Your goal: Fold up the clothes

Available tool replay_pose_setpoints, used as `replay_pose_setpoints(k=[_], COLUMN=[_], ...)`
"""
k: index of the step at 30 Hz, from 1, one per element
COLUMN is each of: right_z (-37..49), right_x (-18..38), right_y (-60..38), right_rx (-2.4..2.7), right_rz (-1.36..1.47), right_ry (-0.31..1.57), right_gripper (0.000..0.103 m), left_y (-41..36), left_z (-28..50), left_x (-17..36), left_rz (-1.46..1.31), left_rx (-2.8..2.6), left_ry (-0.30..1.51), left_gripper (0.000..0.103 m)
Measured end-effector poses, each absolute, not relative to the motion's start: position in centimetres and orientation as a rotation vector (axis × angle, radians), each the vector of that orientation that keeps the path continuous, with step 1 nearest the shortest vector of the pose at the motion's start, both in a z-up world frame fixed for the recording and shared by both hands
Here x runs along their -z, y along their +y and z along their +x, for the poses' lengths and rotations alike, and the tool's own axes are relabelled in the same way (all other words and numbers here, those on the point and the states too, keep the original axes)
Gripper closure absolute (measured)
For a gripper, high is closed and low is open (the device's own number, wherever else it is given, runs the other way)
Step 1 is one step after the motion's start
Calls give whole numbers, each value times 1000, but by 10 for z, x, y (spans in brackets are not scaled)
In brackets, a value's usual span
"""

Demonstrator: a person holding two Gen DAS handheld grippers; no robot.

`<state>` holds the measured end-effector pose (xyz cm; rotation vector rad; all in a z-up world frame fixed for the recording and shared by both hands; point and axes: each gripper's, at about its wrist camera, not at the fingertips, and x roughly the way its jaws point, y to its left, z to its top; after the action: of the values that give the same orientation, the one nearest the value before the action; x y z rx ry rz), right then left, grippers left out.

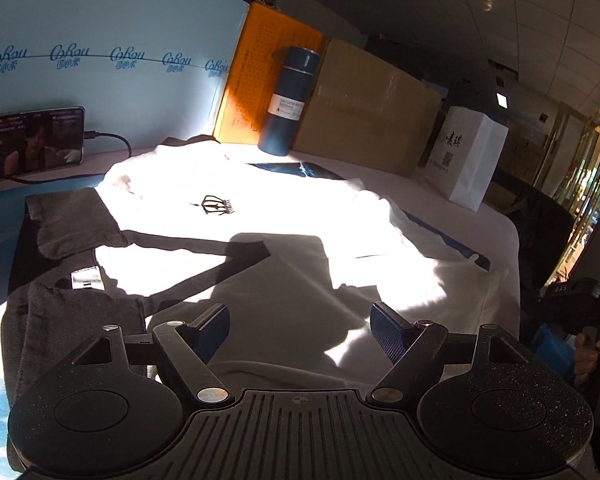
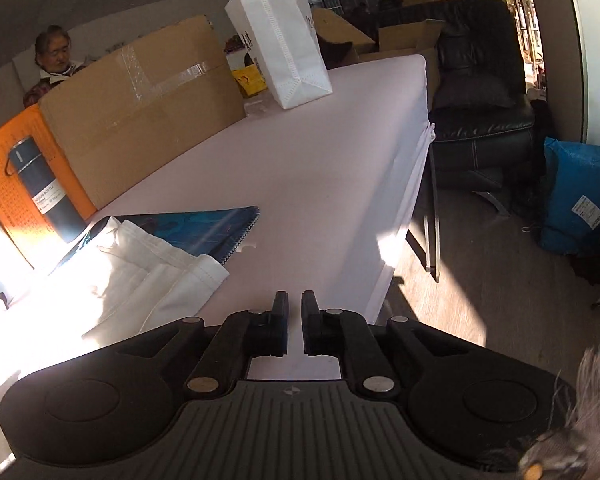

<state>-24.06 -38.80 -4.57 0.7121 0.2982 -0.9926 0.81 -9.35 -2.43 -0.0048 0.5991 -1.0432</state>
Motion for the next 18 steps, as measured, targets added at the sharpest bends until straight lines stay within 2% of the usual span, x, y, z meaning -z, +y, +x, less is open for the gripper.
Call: replay_pose_setpoints(k=[2,4,7,10,13,14,15,18], right_z=[-248,-244,-221,-203,-193,-190,-191,-216], right_x=[40,31,29,33,36,37,38,39], right_y=[-390,-390,-398,-406,-409,-410,-411,-415], right_rx=[968,931,866,856,871,881,875,766], right_rz=[776,762,748,777,762,731,730,832], right_ry=[209,169,226,283,305,316,315,181], right_gripper=[43,43,43,54,74,90,99,100], left_y=[-97,-102,-106,-105,-103,-103,-103,-102], left_z=[1,-7,-14,-10,-5,-4,-4,-3], left_x=[23,22,23,24,26,26,26,27], left_rz=[28,76,119,102,79,77,75,70], left_rx=[1077,1108,1146,1139,1129,1130,1130,1131], left_ry=[581,559,549,566,591,594,597,601], left_gripper=[24,23,23,23,23,23,23,23])
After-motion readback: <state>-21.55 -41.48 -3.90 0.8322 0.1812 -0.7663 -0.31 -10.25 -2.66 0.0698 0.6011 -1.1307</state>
